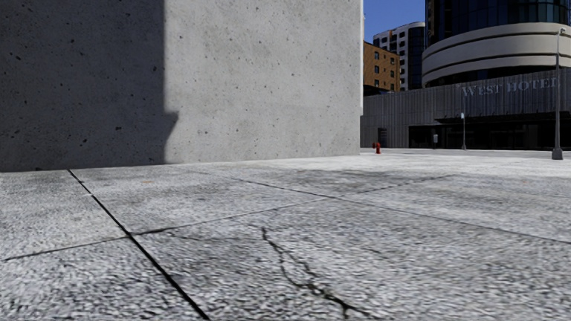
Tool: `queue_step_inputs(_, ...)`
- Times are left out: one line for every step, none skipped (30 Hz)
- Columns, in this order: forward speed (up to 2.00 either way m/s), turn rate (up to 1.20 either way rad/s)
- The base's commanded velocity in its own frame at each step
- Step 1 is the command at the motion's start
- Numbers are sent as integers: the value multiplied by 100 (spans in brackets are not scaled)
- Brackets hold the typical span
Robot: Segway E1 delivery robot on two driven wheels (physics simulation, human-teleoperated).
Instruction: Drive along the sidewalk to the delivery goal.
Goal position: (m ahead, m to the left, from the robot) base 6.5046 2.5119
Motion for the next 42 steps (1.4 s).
queue_step_inputs(180,22)
queue_step_inputs(180,22)
queue_step_inputs(179,22)
queue_step_inputs(179,22)
queue_step_inputs(179,22)
queue_step_inputs(179,22)
queue_step_inputs(179,22)
queue_step_inputs(179,22)
queue_step_inputs(179,22)
queue_step_inputs(179,23)
queue_step_inputs(179,23)
queue_step_inputs(179,24)
queue_step_inputs(179,25)
queue_step_inputs(179,26)
queue_step_inputs(179,26)
queue_step_inputs(177,26)
queue_step_inputs(173,26)
queue_step_inputs(166,27)
queue_step_inputs(160,30)
queue_step_inputs(160,30)
queue_step_inputs(158,35)
queue_step_inputs(157,39)
queue_step_inputs(157,41)
queue_step_inputs(157,41)
queue_step_inputs(157,41)
queue_step_inputs(157,44)
queue_step_inputs(156,47)
queue_step_inputs(156,47)
queue_step_inputs(155,52)
queue_step_inputs(155,53)
queue_step_inputs(155,53)
queue_step_inputs(155,53)
queue_step_inputs(155,53)
queue_step_inputs(154,53)
queue_step_inputs(154,53)
queue_step_inputs(154,53)
queue_step_inputs(154,53)
queue_step_inputs(154,53)
queue_step_inputs(154,53)
queue_step_inputs(154,53)
queue_step_inputs(154,53)
queue_step_inputs(154,53)
